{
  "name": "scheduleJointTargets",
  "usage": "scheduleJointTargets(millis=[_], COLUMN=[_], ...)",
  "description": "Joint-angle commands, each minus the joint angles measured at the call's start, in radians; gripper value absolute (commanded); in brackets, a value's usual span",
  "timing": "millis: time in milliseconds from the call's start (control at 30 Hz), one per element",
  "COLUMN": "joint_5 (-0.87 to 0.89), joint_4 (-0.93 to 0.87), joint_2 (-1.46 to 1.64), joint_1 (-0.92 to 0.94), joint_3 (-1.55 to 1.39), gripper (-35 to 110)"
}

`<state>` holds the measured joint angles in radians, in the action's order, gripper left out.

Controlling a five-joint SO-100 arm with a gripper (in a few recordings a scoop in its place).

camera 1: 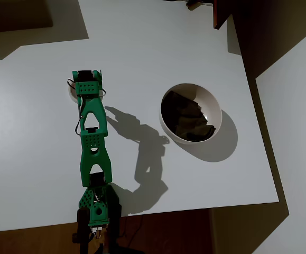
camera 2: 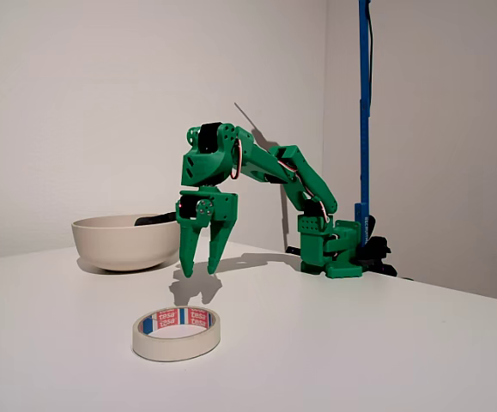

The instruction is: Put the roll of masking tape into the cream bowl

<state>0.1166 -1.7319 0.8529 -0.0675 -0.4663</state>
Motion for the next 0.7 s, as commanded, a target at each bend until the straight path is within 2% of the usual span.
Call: scheduleJointTargets(millis=[0, 667], joint_5=[0.017, 0.02], joint_4=[0.014, 0.009], joint_2=[0.032, -0.023], joint_1=[0.014, -0.054], joint_3=[0.055, 0.081], gripper=[16, 17])
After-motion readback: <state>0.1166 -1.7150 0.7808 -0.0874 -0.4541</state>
